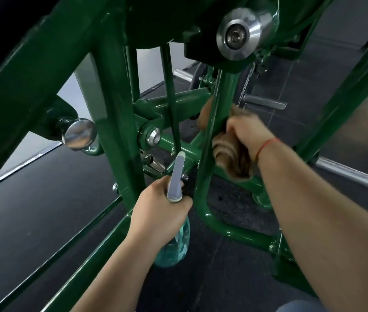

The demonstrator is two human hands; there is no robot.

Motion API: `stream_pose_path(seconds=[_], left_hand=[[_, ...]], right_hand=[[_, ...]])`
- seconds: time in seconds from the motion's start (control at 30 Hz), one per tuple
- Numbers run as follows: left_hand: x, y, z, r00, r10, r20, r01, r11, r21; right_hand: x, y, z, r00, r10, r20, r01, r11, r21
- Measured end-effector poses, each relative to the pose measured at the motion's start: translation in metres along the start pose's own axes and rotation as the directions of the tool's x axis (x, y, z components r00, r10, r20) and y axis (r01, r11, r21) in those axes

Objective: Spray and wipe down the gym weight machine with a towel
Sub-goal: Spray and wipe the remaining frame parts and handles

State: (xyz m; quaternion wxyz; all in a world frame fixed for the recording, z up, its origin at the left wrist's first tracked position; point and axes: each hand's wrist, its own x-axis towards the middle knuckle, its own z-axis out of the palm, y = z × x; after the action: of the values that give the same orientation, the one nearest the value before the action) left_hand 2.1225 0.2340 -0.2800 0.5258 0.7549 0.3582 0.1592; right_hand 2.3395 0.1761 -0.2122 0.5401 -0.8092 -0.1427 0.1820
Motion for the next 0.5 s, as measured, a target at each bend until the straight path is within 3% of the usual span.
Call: stream_pose_path(seconds=[0.07, 0.2, 0.33, 0.4, 0.47, 0.5], left_hand=[[0.0, -0.003, -0.002, 1.0, -0.011, 0.003, 0.011, 1.0, 0.016], [0.004, -0.007, -0.002, 1.0, -0.012, 0.009, 0.012, 0.999, 0.05], [0.008, -0.005, -0.001, 1.0, 0.003, -0.001, -0.003, 0.998, 0.057], [0.01, -0.002, -0.001, 1.0, 0.005, 0.003, -0.006, 0.999, 0.048], [0.012, 0.0, -0.002, 1.0, 0.016, 0.001, -0.016, 0.999, 0.034], [0.013, 0.0, -0.002, 1.0, 0.02, -0.004, -0.02, 0.999, 0.03]], right_hand=[[-0.013, 0.036, 0.014, 0.997, 0.068, 0.045, -0.069, 0.998, 0.007], [-0.027, 0.064, 0.021, 0.995, 0.091, 0.048, -0.083, 0.985, -0.153], [-0.041, 0.047, 0.019, 0.966, -0.143, -0.216, 0.123, 0.987, -0.103], [-0.053, 0.029, 0.023, 0.839, -0.38, -0.39, 0.35, 0.925, -0.149], [-0.06, 0.013, 0.031, 0.61, -0.618, -0.496, 0.54, 0.782, -0.31], [-0.057, 0.01, 0.037, 0.519, -0.707, -0.481, 0.574, 0.705, -0.416]])
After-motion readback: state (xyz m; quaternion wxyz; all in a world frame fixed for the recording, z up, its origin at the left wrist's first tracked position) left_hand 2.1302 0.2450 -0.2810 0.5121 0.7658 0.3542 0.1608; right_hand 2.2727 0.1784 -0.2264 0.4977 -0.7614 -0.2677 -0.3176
